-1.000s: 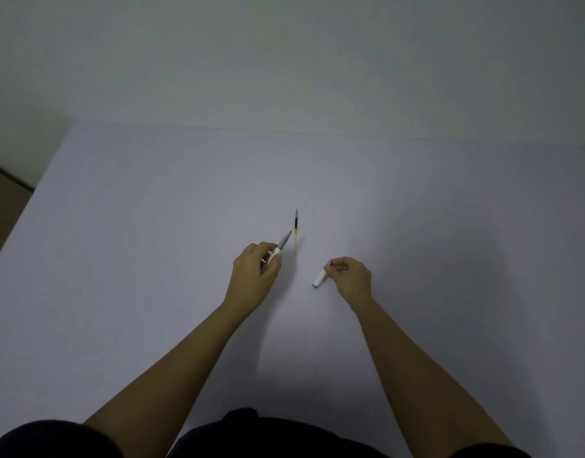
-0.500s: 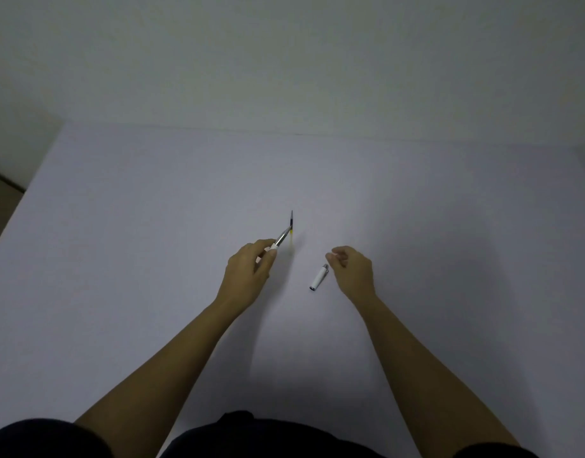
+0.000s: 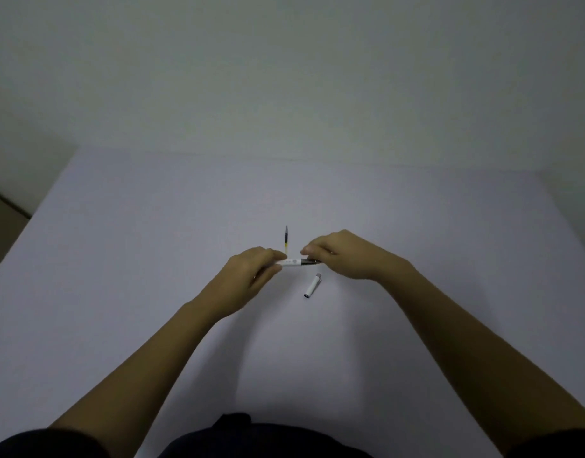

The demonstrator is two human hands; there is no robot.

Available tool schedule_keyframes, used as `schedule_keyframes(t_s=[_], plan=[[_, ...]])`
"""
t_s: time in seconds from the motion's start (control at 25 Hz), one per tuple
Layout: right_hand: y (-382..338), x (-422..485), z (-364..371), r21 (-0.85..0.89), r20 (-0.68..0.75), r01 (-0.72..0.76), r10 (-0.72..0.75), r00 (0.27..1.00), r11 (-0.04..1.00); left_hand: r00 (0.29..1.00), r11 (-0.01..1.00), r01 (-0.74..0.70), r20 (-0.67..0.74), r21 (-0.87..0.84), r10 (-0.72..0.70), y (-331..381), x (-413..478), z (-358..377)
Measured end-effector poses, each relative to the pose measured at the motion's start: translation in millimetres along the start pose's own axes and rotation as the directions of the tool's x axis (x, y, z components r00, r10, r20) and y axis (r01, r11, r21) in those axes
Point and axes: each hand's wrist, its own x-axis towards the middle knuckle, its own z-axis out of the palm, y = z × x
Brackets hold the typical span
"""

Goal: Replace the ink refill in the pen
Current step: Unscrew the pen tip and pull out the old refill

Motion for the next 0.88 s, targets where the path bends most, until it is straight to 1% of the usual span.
schedule_keyframes(t_s=[0.04, 0.08, 0.2, 0.28, 0.36, 0.4, 0.48, 0.6, 0.64, 0.68, 0.76, 0.8, 0.88], plan=[[-5, -3, 0, -0.029, 0.021, 0.020, -0.020, 1.000, 0.999, 1.000, 1.000, -0.004, -0.015, 0.026, 0.004, 3, -2, -1], [-8, -7, -1, -0.044, 0.010, 0.037, -0.037, 0.999, 0.998, 1.000, 0.999, 0.011, -0.026, 0.050, -0.009, 6, -3, -2], [-14, -13, -5, -0.094, -0.129, 0.087, -0.099, 0.987, 0.992, 1.000, 0.994, 0.008, -0.004, 0.108, -0.008, 16, -6, -3], [-17, -17, -7, -0.115, -0.176, 0.139, -0.158, 0.972, 0.984, 0.998, 0.998, 0.044, 0.049, 0.037, -0.046, 22, -7, -5], [-19, -23, -6, -0.163, -0.195, 0.199, -0.229, 0.954, 0.966, 0.994, 0.996, 0.085, 0.070, -0.027, -0.083, 25, -7, -9], [-18, -25, -5, -0.175, -0.201, 0.215, -0.249, 0.948, 0.961, 0.995, 0.997, 0.078, 0.061, -0.027, -0.077, 25, -8, -11], [-17, -30, -3, -0.189, -0.177, 0.181, -0.215, 0.960, 0.965, 0.999, 0.999, 0.035, 0.033, 0.000, -0.035, 26, -10, -15], [-20, -29, -3, -0.382, -0.085, 0.133, -0.178, 0.980, 0.915, 1.000, 0.998, -0.024, 0.018, 0.064, 0.023, 27, -11, -19], [-22, -29, -3, -0.370, -0.093, 0.133, -0.180, 0.979, 0.919, 0.999, 0.996, -0.033, 0.018, 0.079, 0.032, 27, -11, -20], [-25, -29, -4, -0.319, -0.118, 0.131, -0.177, 0.977, 0.939, 0.999, 0.996, -0.037, 0.017, 0.085, 0.036, 27, -12, -20], [-25, -31, -5, -0.194, -0.196, 0.178, -0.216, 0.957, 0.965, 0.999, 0.995, -0.045, 0.011, 0.086, 0.044, 28, -12, -21], [-24, -33, -5, -0.166, -0.231, 0.212, -0.247, 0.941, 0.963, 0.999, 0.995, -0.049, 0.008, 0.085, 0.048, 29, -12, -21], [-23, -36, -3, -0.163, -0.262, 0.254, -0.290, 0.920, 0.953, 0.999, 0.995, -0.054, 0.003, 0.083, 0.054, 30, -13, -22]])
